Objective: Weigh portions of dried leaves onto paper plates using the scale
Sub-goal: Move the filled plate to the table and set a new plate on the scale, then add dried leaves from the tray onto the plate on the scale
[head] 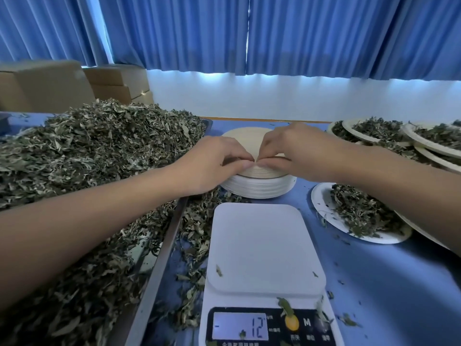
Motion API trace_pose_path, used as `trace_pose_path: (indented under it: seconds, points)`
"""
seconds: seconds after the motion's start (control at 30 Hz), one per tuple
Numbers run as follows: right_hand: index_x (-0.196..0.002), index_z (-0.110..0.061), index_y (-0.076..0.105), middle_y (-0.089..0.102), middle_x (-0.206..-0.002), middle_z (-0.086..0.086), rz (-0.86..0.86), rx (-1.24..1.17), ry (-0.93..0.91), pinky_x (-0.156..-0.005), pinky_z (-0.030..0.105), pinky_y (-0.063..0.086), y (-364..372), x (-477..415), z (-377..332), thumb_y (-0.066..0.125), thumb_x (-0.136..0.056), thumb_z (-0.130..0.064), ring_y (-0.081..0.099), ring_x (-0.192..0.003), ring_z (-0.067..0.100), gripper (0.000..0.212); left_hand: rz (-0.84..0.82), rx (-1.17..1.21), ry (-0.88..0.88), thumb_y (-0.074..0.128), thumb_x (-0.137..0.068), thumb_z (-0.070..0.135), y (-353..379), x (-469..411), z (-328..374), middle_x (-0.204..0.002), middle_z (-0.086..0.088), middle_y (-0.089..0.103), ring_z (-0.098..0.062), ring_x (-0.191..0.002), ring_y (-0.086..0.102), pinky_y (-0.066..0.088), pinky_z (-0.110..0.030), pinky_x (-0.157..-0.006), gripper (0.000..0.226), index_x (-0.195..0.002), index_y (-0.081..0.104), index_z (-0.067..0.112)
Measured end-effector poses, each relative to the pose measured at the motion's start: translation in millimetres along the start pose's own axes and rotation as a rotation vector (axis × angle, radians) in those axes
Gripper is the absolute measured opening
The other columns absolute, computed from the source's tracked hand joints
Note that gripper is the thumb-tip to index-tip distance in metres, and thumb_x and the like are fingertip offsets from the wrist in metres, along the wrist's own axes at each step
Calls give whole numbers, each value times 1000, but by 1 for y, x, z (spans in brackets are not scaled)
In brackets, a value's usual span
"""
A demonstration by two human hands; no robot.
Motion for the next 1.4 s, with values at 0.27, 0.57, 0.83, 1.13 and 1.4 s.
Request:
trace_pose_path:
  seconds: [0.27, 0.57, 0.83, 1.13, 1.4]
  points:
    - [-110, -31, 77, 67, -109, -15, -10, -44, -21, -92, 45, 48, 4, 5, 2, 56, -102, -39, 60, -105, 18, 24, -12, -28, 20, 65, -98, 27, -2, 1, 0, -108, 5, 72, -14, -103, 64, 49, -42, -95, 22, -115, 77, 21]
    - [-110, -25, 76, 69, -108, -9, -10, 73, -93, -88, 45, 49, -1, 4, -9, 50, -104, -37, 62, -100, 22, 29, -30, -36, 15, 64, -99, 26, -2, 0, 1, -107, 4, 71, -15, -103, 64, 49, -42, -94, 22, -115, 77, 20]
    - [-113, -23, 73, 67, -110, -6, 33, 177, -113, -95, 38, 39, -14, 6, -16, 39, -105, -37, 60, -105, 18, 37, 2, -54, 52, 59, -102, 24, -12, -1, 10, -107, -1, 71, -18, -102, 64, 49, -42, -94, 23, -115, 75, 15]
    - [-112, -14, 73, 67, -108, 4, 121, 142, -41, -92, 45, 43, -44, 14, -17, 41, -104, -32, 59, -103, 27, 37, 101, -107, 78, 64, -98, 16, -41, -4, 32, -110, -4, 73, -21, -103, 65, 48, -41, -96, 24, -120, 74, 11]
    - [-100, -8, 77, 72, -96, 9, 279, 251, -204, -77, 47, 52, -39, 87, -98, 63, -100, -19, 67, -87, 35, 18, -96, -126, 221, 69, -97, 21, -33, 64, 79, -105, 5, 74, -12, -97, 67, 52, -39, -88, 21, -116, 76, 18]
Point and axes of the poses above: each hand's wrist, its own x-axis away from the middle knuckle, its own y-axis out of the palm, z = x × y, the point moved 8 cm from there along -x, towards the middle knuckle
